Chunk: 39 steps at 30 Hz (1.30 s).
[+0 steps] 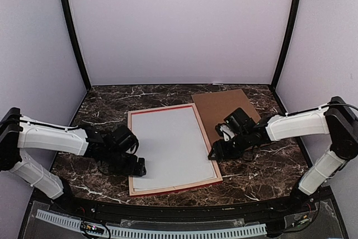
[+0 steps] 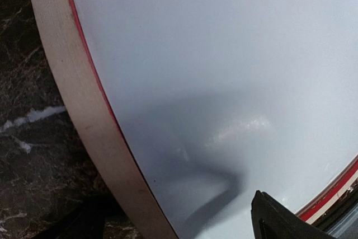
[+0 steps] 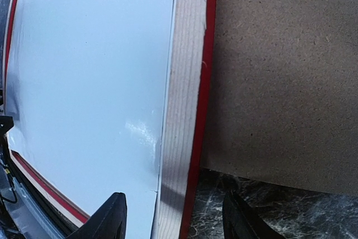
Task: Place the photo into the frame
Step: Adjust the frame body at the center of the board.
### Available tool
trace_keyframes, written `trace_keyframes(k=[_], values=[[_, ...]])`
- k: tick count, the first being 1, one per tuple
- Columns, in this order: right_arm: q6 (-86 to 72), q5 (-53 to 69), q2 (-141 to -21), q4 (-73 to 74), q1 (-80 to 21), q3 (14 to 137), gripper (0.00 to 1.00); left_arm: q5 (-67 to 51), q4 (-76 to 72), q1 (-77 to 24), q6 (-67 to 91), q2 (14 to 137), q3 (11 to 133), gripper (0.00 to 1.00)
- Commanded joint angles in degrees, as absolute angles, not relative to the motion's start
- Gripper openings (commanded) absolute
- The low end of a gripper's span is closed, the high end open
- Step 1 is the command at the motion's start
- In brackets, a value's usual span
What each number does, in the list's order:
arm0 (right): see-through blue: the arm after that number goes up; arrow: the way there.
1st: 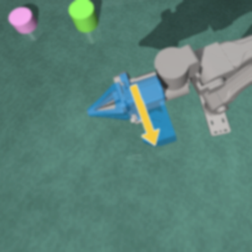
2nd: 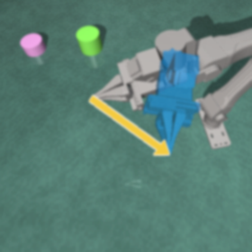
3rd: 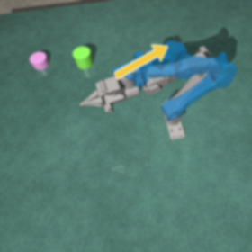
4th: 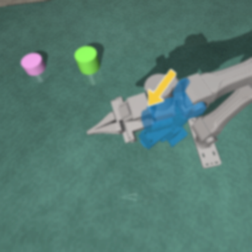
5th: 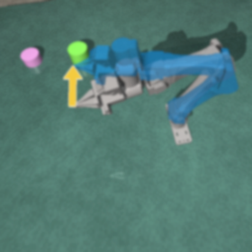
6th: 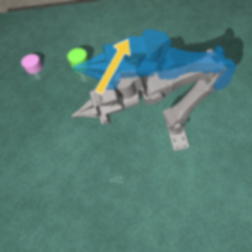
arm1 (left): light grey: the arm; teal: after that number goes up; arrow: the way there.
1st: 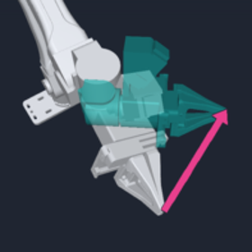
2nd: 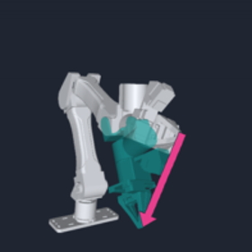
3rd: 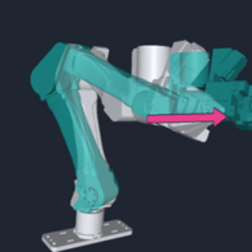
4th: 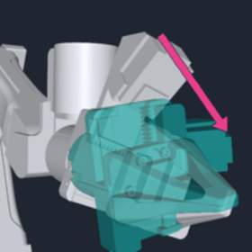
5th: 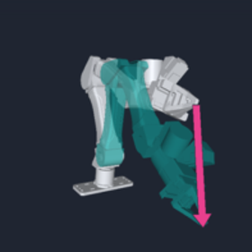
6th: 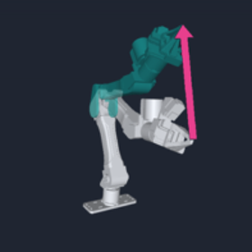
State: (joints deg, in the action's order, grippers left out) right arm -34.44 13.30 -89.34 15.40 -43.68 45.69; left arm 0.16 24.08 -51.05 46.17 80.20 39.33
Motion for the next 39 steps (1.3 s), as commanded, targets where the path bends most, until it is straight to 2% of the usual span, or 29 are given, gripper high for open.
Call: trace_keyframes(k=[1,22,39], values=[[-36.4,13.5,-87.9,12.4,-45.0,44.1,0.60,3.8,29.0,-53.3,49.8,80.9,40.7,0.93],[-37.8,13.4,-88.7,11.5,-47.2,43.9,0.59,9.0,35.0,-60.3,52.2,91.2,48.4,0.95],[-39.2,13.7,-89.6,10.4,-49.5,44.4,0.57,11.4,39.0,-60.6,52.4,84.1,49.7,0.98]])
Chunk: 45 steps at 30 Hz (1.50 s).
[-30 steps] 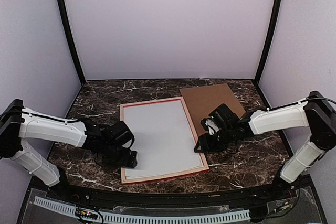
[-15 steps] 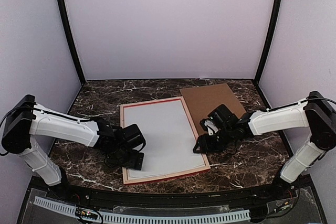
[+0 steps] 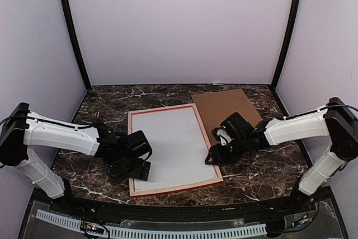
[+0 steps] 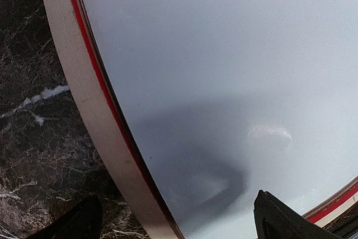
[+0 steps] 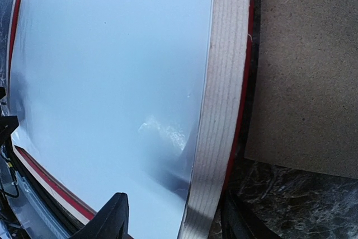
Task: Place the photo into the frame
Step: Adjust the frame body at the center of the board, then turn over the backboard.
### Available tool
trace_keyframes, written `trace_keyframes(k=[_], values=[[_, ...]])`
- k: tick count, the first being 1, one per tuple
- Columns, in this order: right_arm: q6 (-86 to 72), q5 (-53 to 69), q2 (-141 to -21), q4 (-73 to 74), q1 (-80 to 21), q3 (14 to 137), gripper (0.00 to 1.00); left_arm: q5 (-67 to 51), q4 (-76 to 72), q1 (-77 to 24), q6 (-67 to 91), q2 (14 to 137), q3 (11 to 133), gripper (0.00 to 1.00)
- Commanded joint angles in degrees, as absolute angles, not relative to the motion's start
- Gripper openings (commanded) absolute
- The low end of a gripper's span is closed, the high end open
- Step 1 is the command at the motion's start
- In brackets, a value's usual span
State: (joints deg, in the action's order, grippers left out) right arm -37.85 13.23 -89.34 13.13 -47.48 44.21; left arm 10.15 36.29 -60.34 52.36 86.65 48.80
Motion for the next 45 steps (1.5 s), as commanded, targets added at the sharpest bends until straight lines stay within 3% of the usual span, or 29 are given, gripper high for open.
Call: trace_keyframes(k=[1,14,19,22,30,45], values=[[-39.6,13.8,-89.7,9.9,-49.9,44.5,0.57,11.8,39.3,-60.6,52.2,83.8,50.1,0.99],[-42.1,14.8,-97.8,6.0,-57.8,52.9,0.60,17.3,46.3,-54.2,47.7,72.8,51.5,0.99],[-38.9,10.2,-97.0,11.6,-56.9,55.8,0.65,17.5,44.2,-52.1,43.5,70.3,53.9,0.99],[-36.5,7.0,-94.5,16.3,-54.7,56.7,0.73,15.9,41.6,-51.9,41.6,71.3,55.8,0.99],[-30.7,2.8,-84.2,21.4,-40.7,53.4,0.91,11.4,36.2,-51.5,35.7,79.2,64.4,0.99],[-20.9,7.9,-80.2,21.1,-5.4,50.1,0.94,-7.4,25.1,-52.1,29.3,103.4,86.9,0.99]])
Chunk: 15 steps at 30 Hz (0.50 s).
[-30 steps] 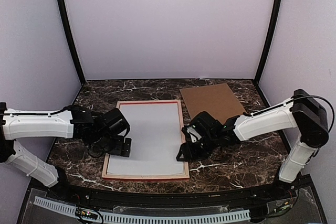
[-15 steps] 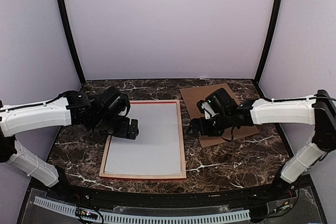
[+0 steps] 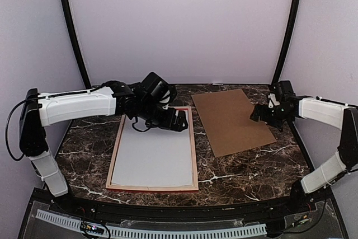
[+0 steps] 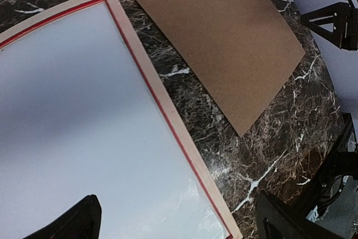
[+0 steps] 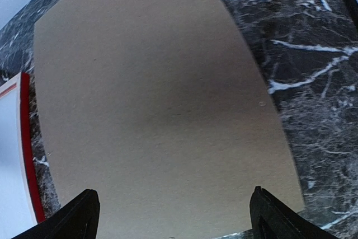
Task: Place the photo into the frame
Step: Turn over the backboard.
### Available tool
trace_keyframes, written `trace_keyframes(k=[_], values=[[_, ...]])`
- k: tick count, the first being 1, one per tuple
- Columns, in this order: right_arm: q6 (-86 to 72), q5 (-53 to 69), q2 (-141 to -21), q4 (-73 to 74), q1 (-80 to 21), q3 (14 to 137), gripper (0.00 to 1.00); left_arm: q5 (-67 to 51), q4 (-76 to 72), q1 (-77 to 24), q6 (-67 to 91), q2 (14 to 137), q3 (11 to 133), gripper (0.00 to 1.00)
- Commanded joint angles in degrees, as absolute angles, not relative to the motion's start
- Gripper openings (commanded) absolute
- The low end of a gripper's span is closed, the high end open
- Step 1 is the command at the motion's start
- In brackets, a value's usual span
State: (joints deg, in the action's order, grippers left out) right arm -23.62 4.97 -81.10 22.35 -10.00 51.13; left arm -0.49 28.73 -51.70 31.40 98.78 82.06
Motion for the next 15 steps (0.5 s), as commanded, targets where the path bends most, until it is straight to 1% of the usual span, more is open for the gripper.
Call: trace_keyframes(k=[1,4,9,15], values=[[-20.8,8.8,-80.6,20.8,-3.5,49.9,0.94,-8.0,23.9,-52.3,29.1,104.5,87.8,0.99],[-20.7,10.7,-81.5,19.5,-0.7,49.2,0.94,-10.0,21.7,-52.7,28.8,109.7,91.4,0.99],[-20.8,11.3,-82.7,18.1,0.4,48.4,0.94,-12.2,19.4,-53.5,29.3,118.4,98.5,0.99],[-21.0,11.7,-84.2,17.2,2.1,48.1,0.94,-13.1,18.3,-54.1,30.8,126.0,105.2,0.99]])
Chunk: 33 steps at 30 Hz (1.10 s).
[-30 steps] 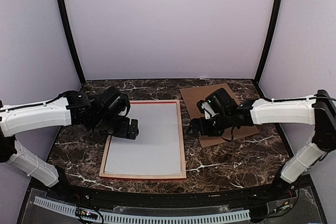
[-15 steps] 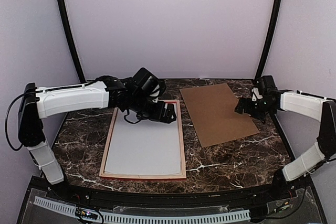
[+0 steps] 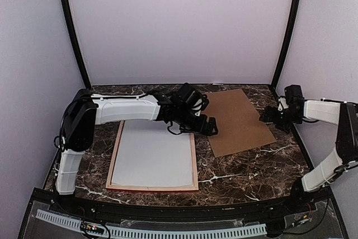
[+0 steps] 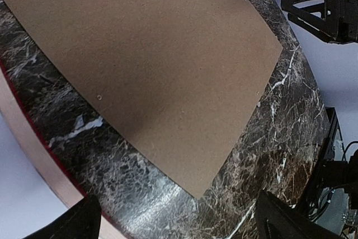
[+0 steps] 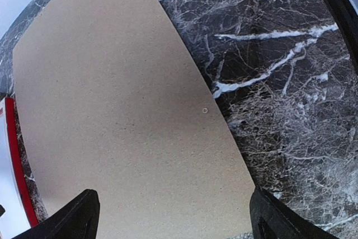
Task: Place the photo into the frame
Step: Turn over the backboard.
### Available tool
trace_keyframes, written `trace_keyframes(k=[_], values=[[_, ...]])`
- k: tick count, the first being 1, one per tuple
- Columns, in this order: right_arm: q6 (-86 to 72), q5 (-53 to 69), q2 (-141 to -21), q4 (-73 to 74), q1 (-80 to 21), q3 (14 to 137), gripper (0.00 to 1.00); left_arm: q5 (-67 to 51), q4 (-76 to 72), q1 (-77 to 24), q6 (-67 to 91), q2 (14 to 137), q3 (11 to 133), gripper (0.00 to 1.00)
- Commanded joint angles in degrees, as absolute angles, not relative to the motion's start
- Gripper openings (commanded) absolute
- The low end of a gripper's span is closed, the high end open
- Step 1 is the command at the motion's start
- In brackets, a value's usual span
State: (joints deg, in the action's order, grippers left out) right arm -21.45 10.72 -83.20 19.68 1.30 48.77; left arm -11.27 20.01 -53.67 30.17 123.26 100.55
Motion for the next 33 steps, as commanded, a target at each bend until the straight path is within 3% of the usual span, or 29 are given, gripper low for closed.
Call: trace_keyframes(k=[1,12,33], values=[[-20.9,11.7,-84.5,17.1,2.3,48.1,0.94,-13.1,18.2,-54.2,31.1,126.7,105.6,0.99],[-21.1,11.2,-87.1,16.4,3.8,48.1,0.94,-14.1,16.6,-54.7,34.3,134.7,111.8,0.99],[-21.1,13.3,-96.8,14.2,5.1,50.7,0.92,-4.5,25.2,-57.0,41.1,141.3,119.6,0.98]])
